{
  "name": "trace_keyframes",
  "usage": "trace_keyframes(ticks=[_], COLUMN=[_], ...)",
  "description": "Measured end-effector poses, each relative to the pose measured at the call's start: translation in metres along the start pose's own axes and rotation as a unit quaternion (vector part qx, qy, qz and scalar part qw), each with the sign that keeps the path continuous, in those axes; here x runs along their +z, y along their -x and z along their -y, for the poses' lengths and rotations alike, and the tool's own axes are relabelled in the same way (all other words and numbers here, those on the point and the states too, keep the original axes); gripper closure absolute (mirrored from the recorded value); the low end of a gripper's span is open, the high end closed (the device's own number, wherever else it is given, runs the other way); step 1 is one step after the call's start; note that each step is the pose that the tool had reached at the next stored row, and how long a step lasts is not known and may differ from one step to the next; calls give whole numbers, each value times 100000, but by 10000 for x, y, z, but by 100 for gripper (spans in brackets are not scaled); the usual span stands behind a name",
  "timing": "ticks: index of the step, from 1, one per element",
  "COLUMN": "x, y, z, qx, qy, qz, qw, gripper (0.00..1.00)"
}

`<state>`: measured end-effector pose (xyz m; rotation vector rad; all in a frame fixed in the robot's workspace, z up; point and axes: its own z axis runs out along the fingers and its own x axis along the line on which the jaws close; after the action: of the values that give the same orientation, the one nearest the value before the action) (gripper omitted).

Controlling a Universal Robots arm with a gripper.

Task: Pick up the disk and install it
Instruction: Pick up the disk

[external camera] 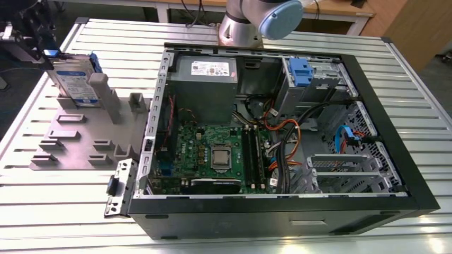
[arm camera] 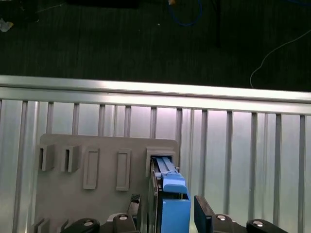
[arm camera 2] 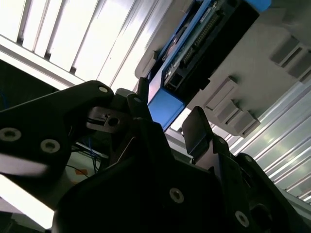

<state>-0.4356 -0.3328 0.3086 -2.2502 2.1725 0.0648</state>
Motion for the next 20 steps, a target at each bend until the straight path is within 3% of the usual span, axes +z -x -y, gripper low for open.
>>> trace_keyframes(ticks=[17, 20], x=[53, 84], y=[-2, -3], z=[-12, -12], qx=[-6, -2], qy=[19, 18], qz=[110, 301], qw=[100000, 100000], gripper=[45, 45])
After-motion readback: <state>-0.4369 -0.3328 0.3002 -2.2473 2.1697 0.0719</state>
